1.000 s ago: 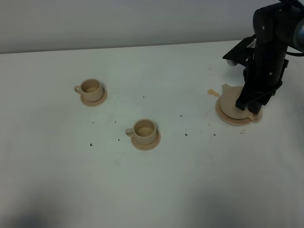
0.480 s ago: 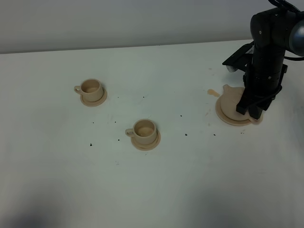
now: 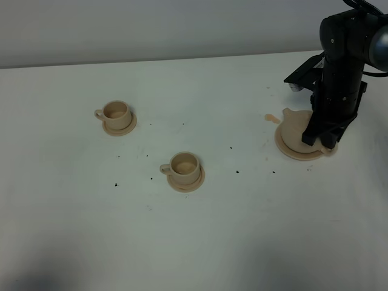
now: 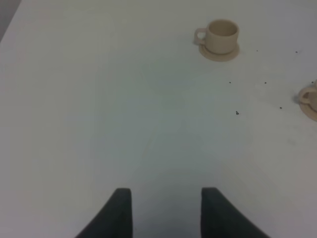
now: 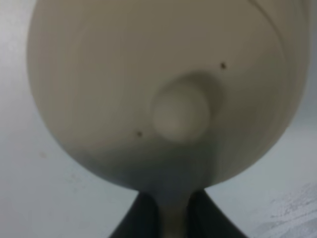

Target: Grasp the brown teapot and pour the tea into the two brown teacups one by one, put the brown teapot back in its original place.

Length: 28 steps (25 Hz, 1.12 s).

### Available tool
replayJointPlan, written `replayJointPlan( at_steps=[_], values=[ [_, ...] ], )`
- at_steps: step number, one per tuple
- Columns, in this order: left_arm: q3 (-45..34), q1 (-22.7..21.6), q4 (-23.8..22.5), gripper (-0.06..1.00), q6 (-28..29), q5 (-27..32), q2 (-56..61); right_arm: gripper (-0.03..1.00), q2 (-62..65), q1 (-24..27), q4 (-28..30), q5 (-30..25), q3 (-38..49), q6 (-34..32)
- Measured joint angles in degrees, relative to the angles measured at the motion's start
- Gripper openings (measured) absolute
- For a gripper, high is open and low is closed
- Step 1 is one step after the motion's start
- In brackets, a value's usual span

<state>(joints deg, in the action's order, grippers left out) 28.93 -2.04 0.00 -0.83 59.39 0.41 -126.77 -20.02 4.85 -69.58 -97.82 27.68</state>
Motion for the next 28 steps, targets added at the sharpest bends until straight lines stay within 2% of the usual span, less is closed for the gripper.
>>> replayJointPlan(
  at_steps=[28],
  values=[
    [0.0, 0.0, 0.0, 0.38, 0.0, 0.0, 0.0, 0.12, 0.0, 0.0, -1.9, -1.4, -3.4, -1.6]
  ],
)
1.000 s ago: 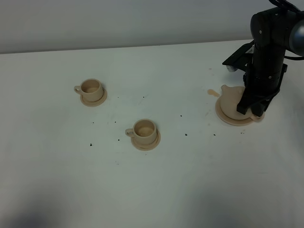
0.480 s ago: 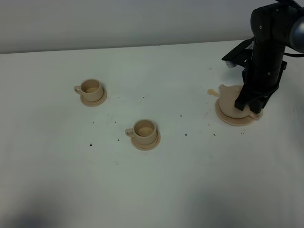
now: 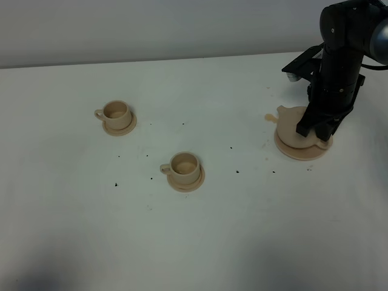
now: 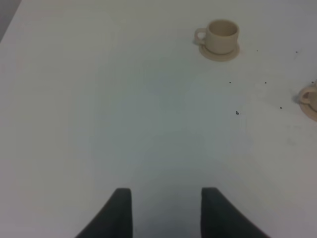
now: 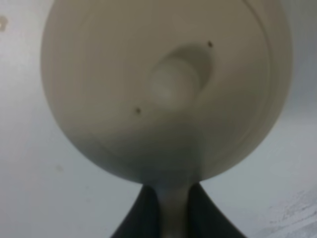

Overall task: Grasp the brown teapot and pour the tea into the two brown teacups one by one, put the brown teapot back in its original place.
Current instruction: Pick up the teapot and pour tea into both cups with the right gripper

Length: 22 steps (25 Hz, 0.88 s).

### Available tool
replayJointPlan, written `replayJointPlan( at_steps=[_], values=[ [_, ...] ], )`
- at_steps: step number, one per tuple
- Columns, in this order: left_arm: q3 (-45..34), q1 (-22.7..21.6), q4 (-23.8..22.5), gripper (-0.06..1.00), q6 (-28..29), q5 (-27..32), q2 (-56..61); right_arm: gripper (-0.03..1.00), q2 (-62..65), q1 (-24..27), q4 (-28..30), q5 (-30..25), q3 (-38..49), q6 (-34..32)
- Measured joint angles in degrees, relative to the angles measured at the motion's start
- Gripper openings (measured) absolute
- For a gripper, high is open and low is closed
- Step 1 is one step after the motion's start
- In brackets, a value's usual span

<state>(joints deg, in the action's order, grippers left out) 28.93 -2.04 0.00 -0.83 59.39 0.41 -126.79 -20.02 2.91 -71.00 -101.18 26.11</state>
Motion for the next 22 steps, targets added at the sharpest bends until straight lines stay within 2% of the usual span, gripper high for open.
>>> replayJointPlan(
  at_steps=[22],
  values=[
    [0.0, 0.0, 0.0, 0.38, 0.0, 0.0, 0.0, 0.12, 1.9, 0.0, -0.3, 0.8, 0.0, -1.9]
  ],
)
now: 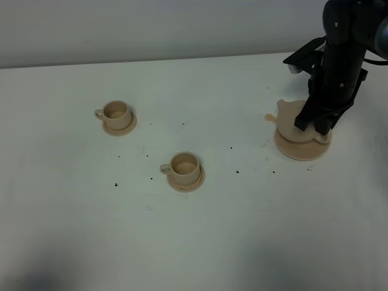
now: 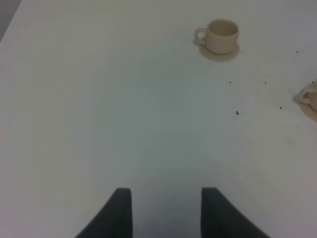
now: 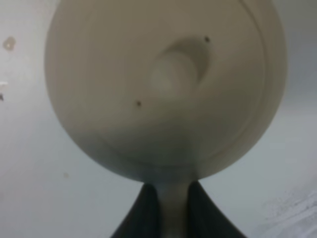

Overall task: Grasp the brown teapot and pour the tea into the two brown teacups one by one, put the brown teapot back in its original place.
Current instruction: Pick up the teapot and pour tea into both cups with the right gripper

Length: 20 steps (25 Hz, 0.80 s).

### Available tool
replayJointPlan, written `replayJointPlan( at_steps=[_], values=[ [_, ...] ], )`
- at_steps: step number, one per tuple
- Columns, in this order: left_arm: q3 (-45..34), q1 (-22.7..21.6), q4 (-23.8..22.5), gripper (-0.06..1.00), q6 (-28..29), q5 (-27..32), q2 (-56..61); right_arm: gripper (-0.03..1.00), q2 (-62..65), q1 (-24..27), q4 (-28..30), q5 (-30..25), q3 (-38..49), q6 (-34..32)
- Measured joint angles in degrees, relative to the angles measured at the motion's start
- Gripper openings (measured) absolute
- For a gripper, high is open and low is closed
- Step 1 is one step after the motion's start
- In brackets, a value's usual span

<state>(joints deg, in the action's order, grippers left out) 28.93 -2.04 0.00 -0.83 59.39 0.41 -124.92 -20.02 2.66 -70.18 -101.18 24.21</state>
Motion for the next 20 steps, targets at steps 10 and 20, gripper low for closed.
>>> replayJointPlan(
  at_steps=[10, 20],
  values=[
    [0.0, 0.0, 0.0, 0.38, 0.0, 0.0, 0.0, 0.12, 1.5, -3.2, 1.7, 0.0, -1.5, 0.0],
    [0.0, 0.0, 0.0, 0.38, 0.0, 0.0, 0.0, 0.12, 1.3, -9.7, 1.0, 4.2, -7.4, 1.4]
  ],
)
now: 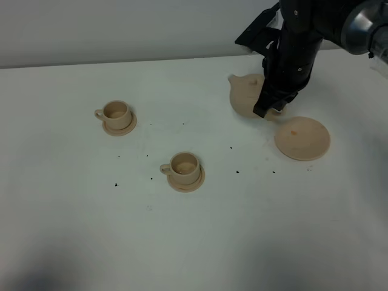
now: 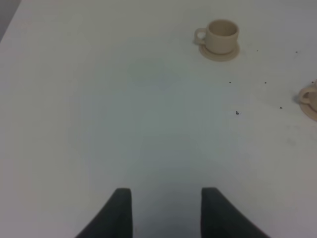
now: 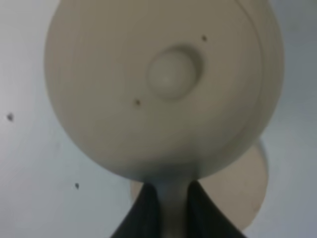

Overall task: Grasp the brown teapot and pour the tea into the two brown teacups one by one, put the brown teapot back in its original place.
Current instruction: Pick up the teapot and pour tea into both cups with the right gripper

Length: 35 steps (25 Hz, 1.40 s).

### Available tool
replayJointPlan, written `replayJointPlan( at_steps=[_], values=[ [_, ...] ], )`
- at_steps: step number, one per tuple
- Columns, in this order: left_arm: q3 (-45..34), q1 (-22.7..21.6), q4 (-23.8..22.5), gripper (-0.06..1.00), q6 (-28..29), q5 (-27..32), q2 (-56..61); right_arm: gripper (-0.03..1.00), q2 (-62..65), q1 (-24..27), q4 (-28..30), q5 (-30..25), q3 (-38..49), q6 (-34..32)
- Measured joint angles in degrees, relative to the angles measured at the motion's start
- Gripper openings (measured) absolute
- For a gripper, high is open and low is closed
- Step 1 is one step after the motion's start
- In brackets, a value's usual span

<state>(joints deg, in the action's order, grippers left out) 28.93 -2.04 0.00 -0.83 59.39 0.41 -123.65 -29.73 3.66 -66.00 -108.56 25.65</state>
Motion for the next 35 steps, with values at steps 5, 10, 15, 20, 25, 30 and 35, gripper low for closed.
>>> replayJointPlan(
  at_steps=[5, 10, 15, 20, 25, 30, 35],
  values=[
    [0.0, 0.0, 0.0, 0.38, 0.0, 0.0, 0.0, 0.12, -3.8, -2.6, 0.0, -0.3, -6.4, 0.3],
    [0.0, 0.0, 0.0, 0.38, 0.0, 0.0, 0.0, 0.12, -10.9, -5.3, 0.1, -3.0, -17.3, 0.8],
    [0.0, 0.0, 0.0, 0.38, 0.0, 0.0, 0.0, 0.12, -17.7, -8.2, 0.1, -4.4, -28.8, 2.1],
    [0.0, 0.0, 0.0, 0.38, 0.0, 0.0, 0.0, 0.12, -23.3, -10.4, 0.1, -4.5, -37.8, 3.5],
    [0.0, 0.0, 0.0, 0.38, 0.0, 0.0, 0.0, 0.12, -25.8, -12.2, 0.6, -4.6, -40.2, 5.4],
    [0.0, 0.0, 0.0, 0.38, 0.0, 0.0, 0.0, 0.12, -26.2, -13.8, 2.6, -4.6, -40.3, 7.0],
    [0.0, 0.0, 0.0, 0.38, 0.0, 0.0, 0.0, 0.12, -27.1, -14.4, 4.1, -2.6, -40.6, 7.5]
  ],
)
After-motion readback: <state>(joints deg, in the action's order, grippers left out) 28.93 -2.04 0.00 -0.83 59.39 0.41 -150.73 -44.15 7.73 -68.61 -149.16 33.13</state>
